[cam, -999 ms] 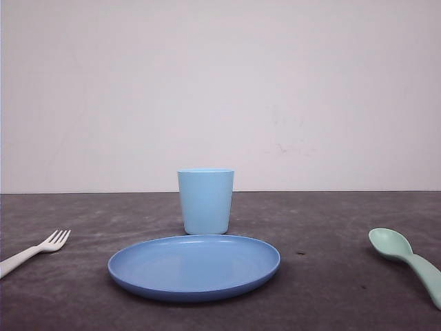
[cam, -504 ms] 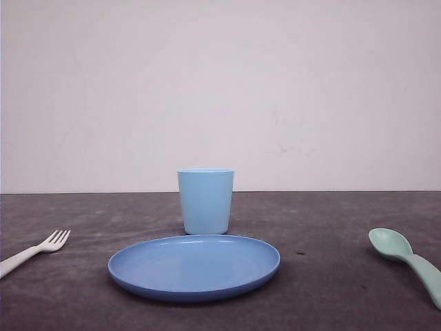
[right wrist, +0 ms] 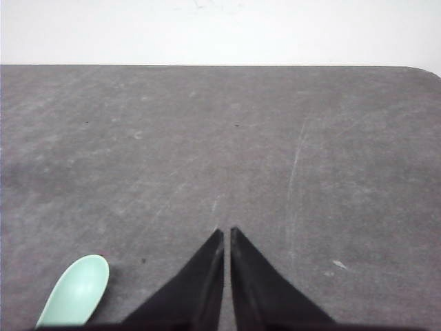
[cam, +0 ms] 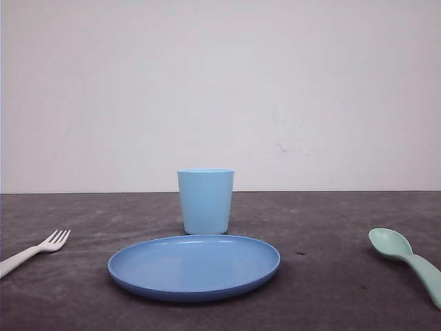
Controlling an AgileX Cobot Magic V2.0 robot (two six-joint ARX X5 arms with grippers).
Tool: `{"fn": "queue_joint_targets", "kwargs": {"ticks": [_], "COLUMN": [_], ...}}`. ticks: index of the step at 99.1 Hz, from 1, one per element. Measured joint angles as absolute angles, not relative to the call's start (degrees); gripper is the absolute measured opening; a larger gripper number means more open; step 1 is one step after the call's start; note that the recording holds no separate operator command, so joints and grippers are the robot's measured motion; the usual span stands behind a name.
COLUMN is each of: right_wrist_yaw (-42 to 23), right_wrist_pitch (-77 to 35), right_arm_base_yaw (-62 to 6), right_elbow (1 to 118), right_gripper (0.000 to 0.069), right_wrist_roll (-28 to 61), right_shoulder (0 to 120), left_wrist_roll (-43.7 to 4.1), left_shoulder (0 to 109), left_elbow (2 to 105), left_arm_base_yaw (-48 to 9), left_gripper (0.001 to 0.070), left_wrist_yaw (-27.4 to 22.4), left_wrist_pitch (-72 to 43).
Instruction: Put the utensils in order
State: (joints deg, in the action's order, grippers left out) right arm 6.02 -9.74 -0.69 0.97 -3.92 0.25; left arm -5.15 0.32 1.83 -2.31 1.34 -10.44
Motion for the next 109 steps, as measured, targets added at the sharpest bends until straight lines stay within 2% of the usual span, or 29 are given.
{"fn": "queue_joint_targets", "kwargs": {"ticks": [15,33,50,65,75,86,109], "right_wrist_yaw": [6.3,6.8,12.0,12.0,12.2,15.2,16.9], "right_wrist_pitch": [-9.7,-10.4,-10.5,-14.4,-19.8,-24.6,-28.6], "right_arm_base_yaw": [-0.7,-0.7,-0.7,-0.7,-0.7,-0.7,-0.8], "right_elbow": [1.0,2.4,12.6,22.9,29.1,35.1,41.0], "right_gripper": [0.0018,0.0014,0.001,0.0009,0.0009,0.0009,0.0009], "right_wrist_roll": [-6.0,-12.2,-20.3,-22.3,-21.6,-20.3,-14.6], "right_shoulder": [0.3,0.3,0.9,5.8,11.4,17.7,30.5], "left_wrist_roll": [-6.1,-14.5,-23.6,-26.4,-26.1,-23.0,-12.2], "left_shoulder": [0.3,0.3,0.4,2.9,7.6,14.2,29.7], "left_elbow": [1.8,1.9,6.4,15.3,21.8,29.4,43.2], "left_arm_base_yaw": [-2.3,-2.3,-2.3,-2.3,-2.3,-2.3,-2.3], "left_gripper": [0.0016,0.0016,0.0016,0.0016,0.0016,0.0016,0.0016], "left_wrist_yaw": [1.3,0.7,-5.4,-7.6,-10.9,-15.0,-14.9], "left_wrist_pitch": [-10.4,-3.3,0.3,-2.6,-8.9,-16.8,-28.8]}}
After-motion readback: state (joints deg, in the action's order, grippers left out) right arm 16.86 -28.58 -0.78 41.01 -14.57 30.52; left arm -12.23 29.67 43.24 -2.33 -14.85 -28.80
